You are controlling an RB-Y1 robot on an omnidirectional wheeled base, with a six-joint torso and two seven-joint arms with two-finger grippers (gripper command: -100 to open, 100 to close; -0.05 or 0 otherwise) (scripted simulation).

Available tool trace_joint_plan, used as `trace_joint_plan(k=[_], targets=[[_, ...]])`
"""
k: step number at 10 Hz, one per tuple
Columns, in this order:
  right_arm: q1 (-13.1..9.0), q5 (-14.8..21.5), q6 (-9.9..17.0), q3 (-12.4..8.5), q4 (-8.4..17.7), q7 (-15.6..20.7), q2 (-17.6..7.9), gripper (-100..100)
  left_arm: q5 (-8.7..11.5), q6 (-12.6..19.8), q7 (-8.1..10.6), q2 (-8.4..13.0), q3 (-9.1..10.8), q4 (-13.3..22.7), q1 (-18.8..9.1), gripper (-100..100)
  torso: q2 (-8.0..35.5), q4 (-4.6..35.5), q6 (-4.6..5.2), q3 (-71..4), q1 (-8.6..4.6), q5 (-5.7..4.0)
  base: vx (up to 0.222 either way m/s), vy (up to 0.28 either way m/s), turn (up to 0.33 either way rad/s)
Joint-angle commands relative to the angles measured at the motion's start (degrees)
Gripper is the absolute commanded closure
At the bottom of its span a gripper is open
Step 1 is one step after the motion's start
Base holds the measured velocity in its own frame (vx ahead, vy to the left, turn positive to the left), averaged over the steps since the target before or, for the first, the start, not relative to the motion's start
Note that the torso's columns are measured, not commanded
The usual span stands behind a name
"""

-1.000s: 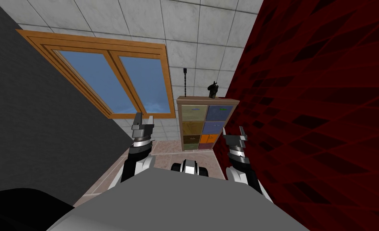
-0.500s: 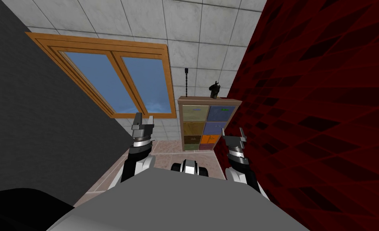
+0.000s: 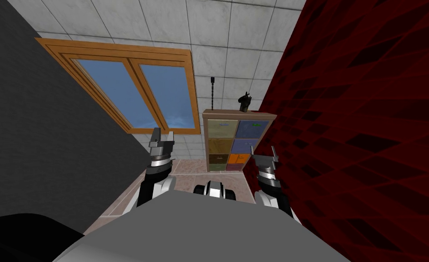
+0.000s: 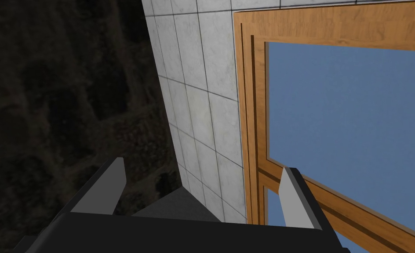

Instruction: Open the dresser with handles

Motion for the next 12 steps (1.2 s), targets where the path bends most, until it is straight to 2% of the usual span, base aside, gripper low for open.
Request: trace_joint_plan(k=[1, 2, 3, 5, 6, 8, 9, 11, 12], targets=[[0.1, -1.4, -1.2, 0.6, 1.2, -4.4, -0.3, -100, 0.0, 0.0, 0.00, 0.0, 0.00, 0.0, 0.0, 0, 0.0, 0.0, -0.02, 0.0, 0.03, 0.00, 0.019, 0.010, 0.046], [0.1, -1.4, -1.2, 0.6, 1.2, -5.3, -0.3, -100, 0.0, 0.0, 0.00, 0.0, 0.00, 0.0, 0.0, 0, 0.0, 0.0, 0.00, 0.0, 0.03, 0.01, 0.008, 0.003, -0.001], [0.1, -2.8, -2.4, 1.3, 2.4, -7.3, -0.6, -100, 0.0, 0.0, 0.00, 0.0, 0.00, 0.0, 0.0, 0, 0.0, 0.0, 0.00, 0.0, 0.01, 0.00, 0.014, 0.009, 0.082], [0.1, -2.8, -2.4, 1.3, 2.4, -9.9, -0.6, -100, 0.0, 0.0, 0.00, 0.0, 0.00, 0.0, 0.0, 0, 0.0, 0.0, 0.00, 0.0, 0.03, 0.01, 0.014, 0.007, 0.015], [0.0, -4.2, -3.6, 1.9, 3.6, -11.9, -0.8, -100, 0.0, 0.0, 0.00, 0.0, 0.00, 0.0, 0.0, 0, 0.0, 0.0, 0.00, 0.0, 0.02, 0.00, 0.019, 0.010, 0.061], [0.0, -4.2, -3.6, 1.9, 3.6, -14.6, -0.8, -100, 0.0, 0.0, 0.00, 0.0, 0.00, 0.0, 0.0, 0, 0.0, 0.0, -0.01, 0.0, 0.03, 0.01, 0.017, 0.007, 0.025], [0.0, -5.5, -4.7, 2.6, 4.9, -16.5, -1.1, -100, 0.0, 0.0, 0.00, 0.0, 0.00, 0.0, 0.0, 0, 0.0, 0.0, 0.00, 0.0, 0.02, 0.00, 0.018, 0.014, 0.060], [0.0, -5.5, -4.7, 2.6, 4.9, -19.3, -1.1, -100, 0.0, 0.0, 0.00, 0.0, 0.00, 0.0, 0.0, 0, 0.0, 0.0, -0.01, 0.0, 0.03, 0.01, 0.016, 0.008, 0.025], [-0.1, -6.9, -5.7, 3.4, 6.2, -21.2, -1.2, -100, 0.0, 0.0, 0.00, 0.0, 0.00, 0.0, 0.0, 0, 0.0, 0.0, 0.00, 0.0, 0.00, 0.00, 0.022, 0.010, 0.074]])
